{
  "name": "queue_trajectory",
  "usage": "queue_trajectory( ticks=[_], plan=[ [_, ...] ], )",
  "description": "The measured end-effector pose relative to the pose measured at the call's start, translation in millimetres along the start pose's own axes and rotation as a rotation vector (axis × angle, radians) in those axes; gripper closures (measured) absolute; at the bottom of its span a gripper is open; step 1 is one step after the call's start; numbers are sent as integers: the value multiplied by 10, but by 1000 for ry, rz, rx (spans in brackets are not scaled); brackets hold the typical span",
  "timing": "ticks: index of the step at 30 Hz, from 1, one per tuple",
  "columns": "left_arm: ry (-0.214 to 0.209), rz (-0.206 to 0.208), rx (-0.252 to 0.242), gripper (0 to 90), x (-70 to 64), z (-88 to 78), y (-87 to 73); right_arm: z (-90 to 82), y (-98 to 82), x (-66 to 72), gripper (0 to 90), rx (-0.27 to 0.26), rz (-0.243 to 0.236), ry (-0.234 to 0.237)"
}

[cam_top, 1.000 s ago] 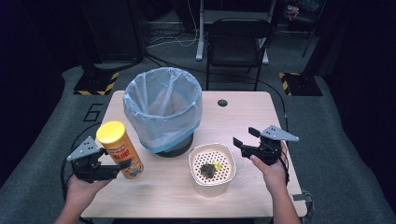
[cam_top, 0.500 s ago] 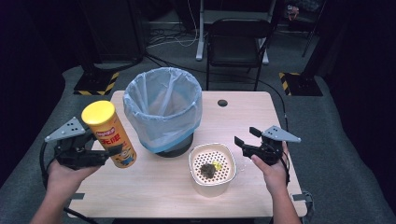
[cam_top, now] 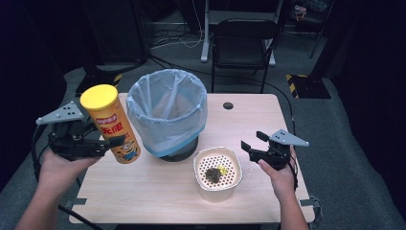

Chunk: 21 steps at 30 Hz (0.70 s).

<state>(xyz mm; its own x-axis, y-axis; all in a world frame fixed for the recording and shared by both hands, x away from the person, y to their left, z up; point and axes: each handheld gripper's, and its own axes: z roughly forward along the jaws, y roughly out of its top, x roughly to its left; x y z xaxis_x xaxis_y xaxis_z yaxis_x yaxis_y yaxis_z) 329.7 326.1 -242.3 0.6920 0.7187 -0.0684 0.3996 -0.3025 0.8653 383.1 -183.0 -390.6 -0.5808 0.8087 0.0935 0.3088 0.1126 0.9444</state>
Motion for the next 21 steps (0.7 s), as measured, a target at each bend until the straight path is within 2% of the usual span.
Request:
queue_trajectory(
  ticks=[5, 10, 14, 16, 21],
  plan=[
    [-15, 12, -6, 241, -29, -90, 209, -11, 0, -18, 256, -9, 2, -1],
    [0, 37, -8, 241, -65, -112, 403, -20, -3, -24, 256, -5, 6, -1],
    [-14, 39, -7, 241, -74, -72, 540, -21, -8, -26, 256, -3, 13, -4],
    [-7, 48, -5, 241, -77, -42, 597, -17, -9, -28, 256, -3, 11, -2],
    [-15, 51, -18, 241, -67, 82, 755, -8, -15, -36, 256, -8, 7, -5]
  ],
)
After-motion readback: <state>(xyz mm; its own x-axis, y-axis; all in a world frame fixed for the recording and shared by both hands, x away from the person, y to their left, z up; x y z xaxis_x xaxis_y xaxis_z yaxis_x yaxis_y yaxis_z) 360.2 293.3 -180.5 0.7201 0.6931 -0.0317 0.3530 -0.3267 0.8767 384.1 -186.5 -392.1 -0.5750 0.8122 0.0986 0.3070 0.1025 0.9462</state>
